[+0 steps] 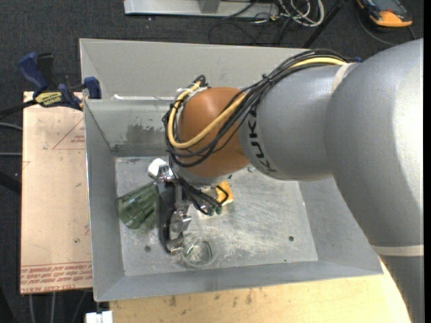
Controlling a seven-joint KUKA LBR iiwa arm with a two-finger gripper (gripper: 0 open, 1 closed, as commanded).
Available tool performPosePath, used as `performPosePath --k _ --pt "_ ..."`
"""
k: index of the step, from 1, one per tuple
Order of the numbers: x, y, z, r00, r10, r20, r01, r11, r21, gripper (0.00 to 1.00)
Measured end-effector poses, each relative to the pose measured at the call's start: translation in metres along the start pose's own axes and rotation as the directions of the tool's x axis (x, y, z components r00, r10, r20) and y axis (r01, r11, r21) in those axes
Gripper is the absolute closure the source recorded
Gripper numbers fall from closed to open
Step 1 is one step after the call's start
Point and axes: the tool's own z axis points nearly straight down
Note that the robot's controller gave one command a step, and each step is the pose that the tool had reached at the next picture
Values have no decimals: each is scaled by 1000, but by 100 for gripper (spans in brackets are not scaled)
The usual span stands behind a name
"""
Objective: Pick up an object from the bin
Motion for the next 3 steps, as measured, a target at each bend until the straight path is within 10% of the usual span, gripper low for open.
performPosePath --k 3 --pt "0 0 0 1000 0 0 0 1000 0 100"
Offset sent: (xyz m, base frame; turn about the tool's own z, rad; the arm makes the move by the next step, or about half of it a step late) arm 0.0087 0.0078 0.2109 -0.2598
